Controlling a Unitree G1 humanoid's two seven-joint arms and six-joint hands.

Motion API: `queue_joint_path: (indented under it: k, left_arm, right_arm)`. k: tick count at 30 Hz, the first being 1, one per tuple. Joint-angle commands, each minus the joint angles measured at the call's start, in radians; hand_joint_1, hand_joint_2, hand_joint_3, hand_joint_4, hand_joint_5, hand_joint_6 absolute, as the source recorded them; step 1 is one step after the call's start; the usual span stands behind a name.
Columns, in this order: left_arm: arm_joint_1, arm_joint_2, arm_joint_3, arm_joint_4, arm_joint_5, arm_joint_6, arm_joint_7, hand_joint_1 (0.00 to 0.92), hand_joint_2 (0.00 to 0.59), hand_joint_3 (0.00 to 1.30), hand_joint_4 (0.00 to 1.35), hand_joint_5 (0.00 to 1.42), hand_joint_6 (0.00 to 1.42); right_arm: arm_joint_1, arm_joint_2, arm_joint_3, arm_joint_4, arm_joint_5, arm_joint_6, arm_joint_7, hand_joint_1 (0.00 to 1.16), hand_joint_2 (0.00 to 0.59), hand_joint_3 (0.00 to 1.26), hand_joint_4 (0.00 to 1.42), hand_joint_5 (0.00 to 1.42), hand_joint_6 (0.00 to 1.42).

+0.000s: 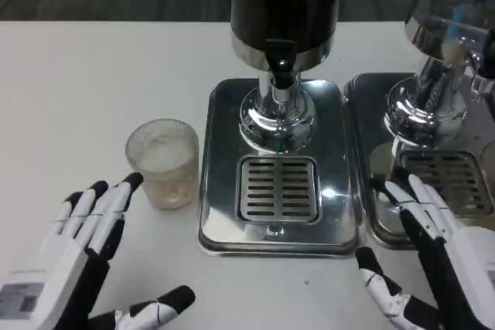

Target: Grasp the cup under the faucet to collect the drink, then remove the cup.

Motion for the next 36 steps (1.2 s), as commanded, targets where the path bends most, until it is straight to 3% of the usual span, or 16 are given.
queue_joint_path:
  k: [1, 8, 18, 36]
  left_arm:
    - [-0.06, -0.005, 0.024, 0.079, -0.07, -0.049, 0.022, 0.0, 0.073, 0.0, 0.0, 0.0, 0.0]
    - [-0.174, -0.002, 0.039, 0.192, -0.149, -0.093, 0.009, 0.0, 0.068, 0.0, 0.0, 0.0, 0.0]
    - [-0.38, -0.011, 0.032, 0.474, -0.233, -0.194, 0.022, 0.007, 0.057, 0.01, 0.0, 0.1, 0.06]
    - [-0.701, 0.011, -0.069, 0.948, -0.214, -0.295, 0.072, 0.122, 0.051, 0.02, 0.02, 0.17, 0.18]
  right_arm:
    - [-0.015, 0.013, 0.006, 0.01, 0.003, 0.007, 0.007, 0.43, 0.437, 0.17, 0.04, 0.07, 0.23]
    - [-0.02, 0.033, 0.021, 0.018, -0.003, 0.01, 0.002, 0.43, 0.437, 0.17, 0.06, 0.08, 0.23]
    - [-0.027, 0.047, 0.029, 0.025, 0.0, 0.011, 0.007, 0.43, 0.437, 0.19, 0.08, 0.11, 0.26]
    - [-0.009, 0.045, 0.028, 0.005, 0.003, 0.013, 0.025, 0.44, 0.446, 0.22, 0.14, 0.16, 0.28]
